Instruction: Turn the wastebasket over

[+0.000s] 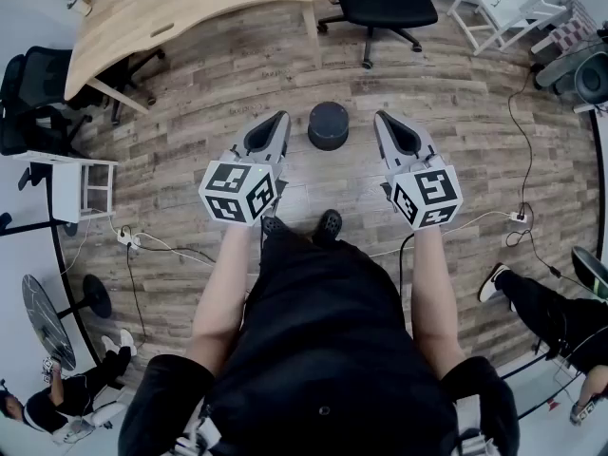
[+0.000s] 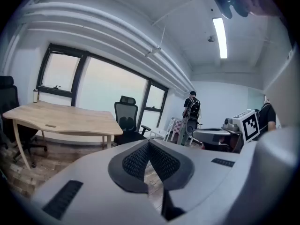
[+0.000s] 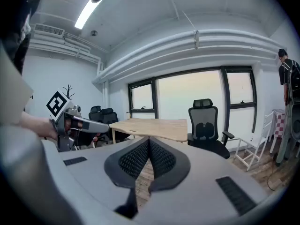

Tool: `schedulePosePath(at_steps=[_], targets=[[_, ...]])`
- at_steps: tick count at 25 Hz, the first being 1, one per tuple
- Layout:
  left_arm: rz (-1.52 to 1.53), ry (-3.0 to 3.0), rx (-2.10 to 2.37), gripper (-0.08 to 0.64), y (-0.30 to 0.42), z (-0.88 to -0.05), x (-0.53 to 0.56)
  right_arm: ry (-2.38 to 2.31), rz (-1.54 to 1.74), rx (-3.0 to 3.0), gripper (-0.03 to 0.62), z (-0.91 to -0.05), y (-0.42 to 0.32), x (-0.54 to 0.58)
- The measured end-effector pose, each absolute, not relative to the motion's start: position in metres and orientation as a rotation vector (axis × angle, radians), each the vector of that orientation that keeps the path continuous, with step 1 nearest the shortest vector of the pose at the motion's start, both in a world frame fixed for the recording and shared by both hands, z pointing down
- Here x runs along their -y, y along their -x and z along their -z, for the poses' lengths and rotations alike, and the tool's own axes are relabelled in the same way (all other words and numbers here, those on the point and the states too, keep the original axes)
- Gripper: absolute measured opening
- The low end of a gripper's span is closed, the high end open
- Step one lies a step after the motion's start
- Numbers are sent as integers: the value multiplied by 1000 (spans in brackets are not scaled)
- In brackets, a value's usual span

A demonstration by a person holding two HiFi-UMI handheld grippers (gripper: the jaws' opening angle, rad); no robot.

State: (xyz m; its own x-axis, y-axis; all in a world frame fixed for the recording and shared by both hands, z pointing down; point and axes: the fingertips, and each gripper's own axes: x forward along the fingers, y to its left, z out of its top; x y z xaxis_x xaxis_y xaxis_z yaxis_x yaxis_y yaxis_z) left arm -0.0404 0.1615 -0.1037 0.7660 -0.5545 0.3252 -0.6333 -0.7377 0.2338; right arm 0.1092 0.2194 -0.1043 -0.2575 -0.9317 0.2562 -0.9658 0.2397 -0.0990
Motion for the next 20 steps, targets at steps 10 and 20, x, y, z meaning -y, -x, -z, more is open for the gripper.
schedulePosePath(at_steps=[10,20], targets=[[-340,-2631,936,17,51,106,-181,-1802,-331,2368,32,112,-101,-236],[-361,-2633,950,17,46,105,-189,-1717,-406,2446,34,102,-97,-250]])
